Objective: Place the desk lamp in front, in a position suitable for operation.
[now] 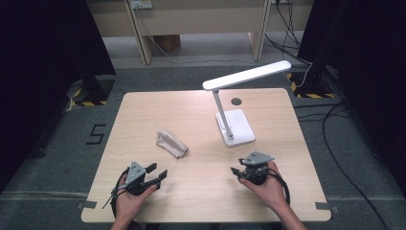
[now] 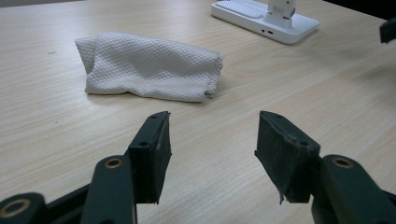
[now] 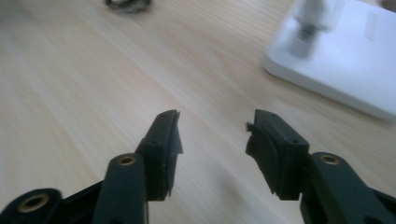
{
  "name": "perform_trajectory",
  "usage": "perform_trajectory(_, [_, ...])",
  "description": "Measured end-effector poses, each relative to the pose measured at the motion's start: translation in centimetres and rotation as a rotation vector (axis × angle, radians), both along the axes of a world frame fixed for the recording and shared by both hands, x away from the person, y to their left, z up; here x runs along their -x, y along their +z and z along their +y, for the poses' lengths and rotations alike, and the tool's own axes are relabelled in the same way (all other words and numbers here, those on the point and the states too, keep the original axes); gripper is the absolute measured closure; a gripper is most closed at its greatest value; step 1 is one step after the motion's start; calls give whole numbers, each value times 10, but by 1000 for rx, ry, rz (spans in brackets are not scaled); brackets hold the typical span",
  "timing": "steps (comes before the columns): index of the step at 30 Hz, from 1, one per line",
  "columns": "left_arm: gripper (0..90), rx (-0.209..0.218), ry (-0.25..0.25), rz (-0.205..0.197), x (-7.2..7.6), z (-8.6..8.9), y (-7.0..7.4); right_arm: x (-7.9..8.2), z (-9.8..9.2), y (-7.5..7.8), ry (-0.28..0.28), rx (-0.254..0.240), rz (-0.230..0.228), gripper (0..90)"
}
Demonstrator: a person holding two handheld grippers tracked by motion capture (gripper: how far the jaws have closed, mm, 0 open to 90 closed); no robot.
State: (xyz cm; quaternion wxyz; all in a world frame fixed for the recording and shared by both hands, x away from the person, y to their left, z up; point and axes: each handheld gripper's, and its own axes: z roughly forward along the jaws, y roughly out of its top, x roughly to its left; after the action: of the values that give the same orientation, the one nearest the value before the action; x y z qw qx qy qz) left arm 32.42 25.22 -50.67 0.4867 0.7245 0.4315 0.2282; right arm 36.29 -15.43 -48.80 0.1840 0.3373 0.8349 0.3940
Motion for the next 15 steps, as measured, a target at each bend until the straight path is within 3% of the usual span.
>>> perform_trajectory(3, [424,6,10,-6,-2,-1,1,2,-20,-6,-69,-23,-2,579])
perform_trajectory(8, [402,11,3,-15,-1,-1,1,-4,-32,-9,-130,-58,-4,602])
perform_trajectory(9, [399,24,-4,-14,-1,-1,1,-6,-36,-11,-163,-59,1,609])
perform_trajectory(15, [402,35,-10,-8,-2,-1,0,-9,-44,-17,-209,-65,14,617])
